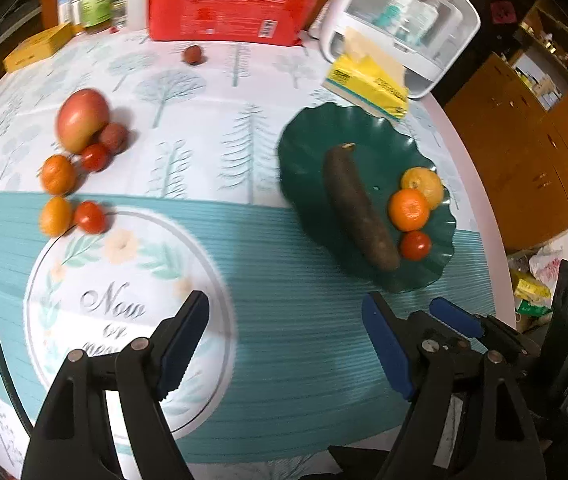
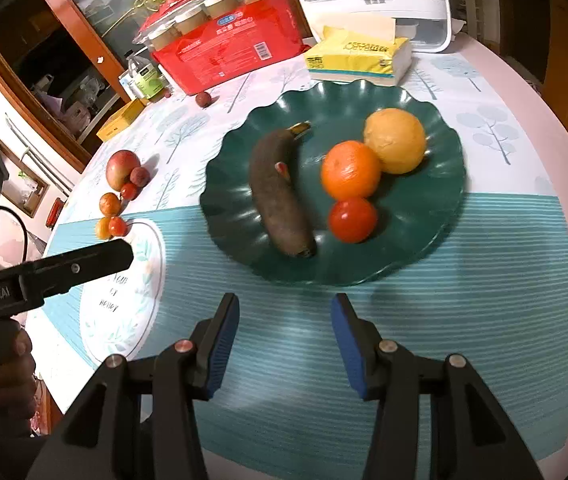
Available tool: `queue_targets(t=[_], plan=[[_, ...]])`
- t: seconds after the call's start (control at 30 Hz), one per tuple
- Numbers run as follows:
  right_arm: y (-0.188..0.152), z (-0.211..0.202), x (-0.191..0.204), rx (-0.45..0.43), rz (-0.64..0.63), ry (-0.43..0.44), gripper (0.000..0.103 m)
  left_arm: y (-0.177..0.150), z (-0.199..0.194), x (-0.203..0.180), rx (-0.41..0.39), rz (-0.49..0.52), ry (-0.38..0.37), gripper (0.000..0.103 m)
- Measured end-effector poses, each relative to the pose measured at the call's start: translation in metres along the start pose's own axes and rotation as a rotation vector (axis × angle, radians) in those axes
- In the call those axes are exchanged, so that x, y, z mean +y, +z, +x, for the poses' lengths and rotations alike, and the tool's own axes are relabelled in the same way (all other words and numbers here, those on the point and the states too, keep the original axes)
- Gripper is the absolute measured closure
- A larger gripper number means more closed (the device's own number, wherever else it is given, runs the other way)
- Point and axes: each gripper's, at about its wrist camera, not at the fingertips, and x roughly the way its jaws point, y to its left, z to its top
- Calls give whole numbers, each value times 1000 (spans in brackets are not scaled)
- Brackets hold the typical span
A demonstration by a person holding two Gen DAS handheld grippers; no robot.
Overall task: Organize fruits
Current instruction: 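Withdraw both tools from the plate toward the remaining fruit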
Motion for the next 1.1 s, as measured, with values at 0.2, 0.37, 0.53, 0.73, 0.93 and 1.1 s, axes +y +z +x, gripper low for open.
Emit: queue_targets(t=[0.2,0.37,0.53,0.73,0.93,1.1], plan=[[-7,3,18,19,14,13,55,-12,-16,30,-4,-24,17,25],[-12,11,38,39,38,20,55,-18,-29,58,-5,-33,35,25],[-14,22,59,58,65,30,55,-20,-47,91,-12,-44,59,25],[-16,38,90,76,82,30,55,-21,-62,127,-14,-58,84,25],[-16,54,119,88,91,22,55,-16,-71,158,-11,-56,102,25],[-13,67,139,88,103,20,55,-12,-74,179,-1,-45,112,25]])
